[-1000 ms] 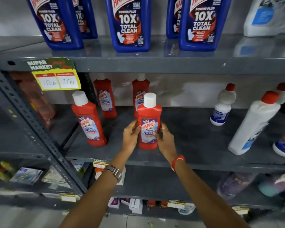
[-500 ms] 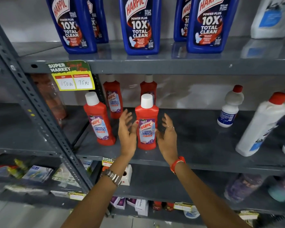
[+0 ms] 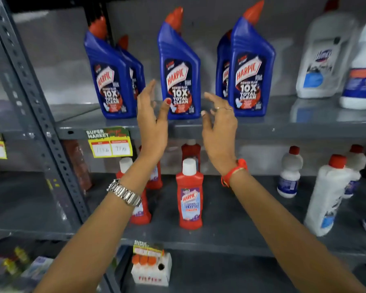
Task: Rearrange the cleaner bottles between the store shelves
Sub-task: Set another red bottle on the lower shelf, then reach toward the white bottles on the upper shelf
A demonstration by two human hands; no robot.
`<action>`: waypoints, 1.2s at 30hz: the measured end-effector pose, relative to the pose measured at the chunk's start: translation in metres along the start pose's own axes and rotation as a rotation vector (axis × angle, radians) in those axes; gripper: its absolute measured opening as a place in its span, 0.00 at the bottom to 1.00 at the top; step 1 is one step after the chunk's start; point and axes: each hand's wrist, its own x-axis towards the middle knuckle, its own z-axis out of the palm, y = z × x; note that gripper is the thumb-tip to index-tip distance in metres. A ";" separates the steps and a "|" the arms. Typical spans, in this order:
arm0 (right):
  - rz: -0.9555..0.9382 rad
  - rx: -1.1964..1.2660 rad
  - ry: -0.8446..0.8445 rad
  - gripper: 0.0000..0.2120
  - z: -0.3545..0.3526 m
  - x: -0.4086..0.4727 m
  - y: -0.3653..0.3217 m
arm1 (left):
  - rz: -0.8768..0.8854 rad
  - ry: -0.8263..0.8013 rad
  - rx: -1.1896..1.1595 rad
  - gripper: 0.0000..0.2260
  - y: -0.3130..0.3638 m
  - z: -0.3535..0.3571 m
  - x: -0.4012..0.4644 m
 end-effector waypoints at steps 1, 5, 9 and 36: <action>0.033 -0.045 -0.083 0.20 0.002 0.014 -0.002 | -0.080 -0.024 -0.007 0.21 0.000 0.002 0.011; 0.124 -0.175 -0.287 0.18 0.010 0.045 -0.006 | -0.286 -0.218 0.167 0.22 -0.005 0.005 0.039; 0.191 -0.268 -0.277 0.13 0.014 0.052 -0.009 | -0.361 -0.286 0.350 0.20 -0.005 0.008 0.050; 0.096 -0.109 0.160 0.22 -0.151 0.073 0.052 | 0.101 0.009 0.006 0.22 0.069 0.156 0.019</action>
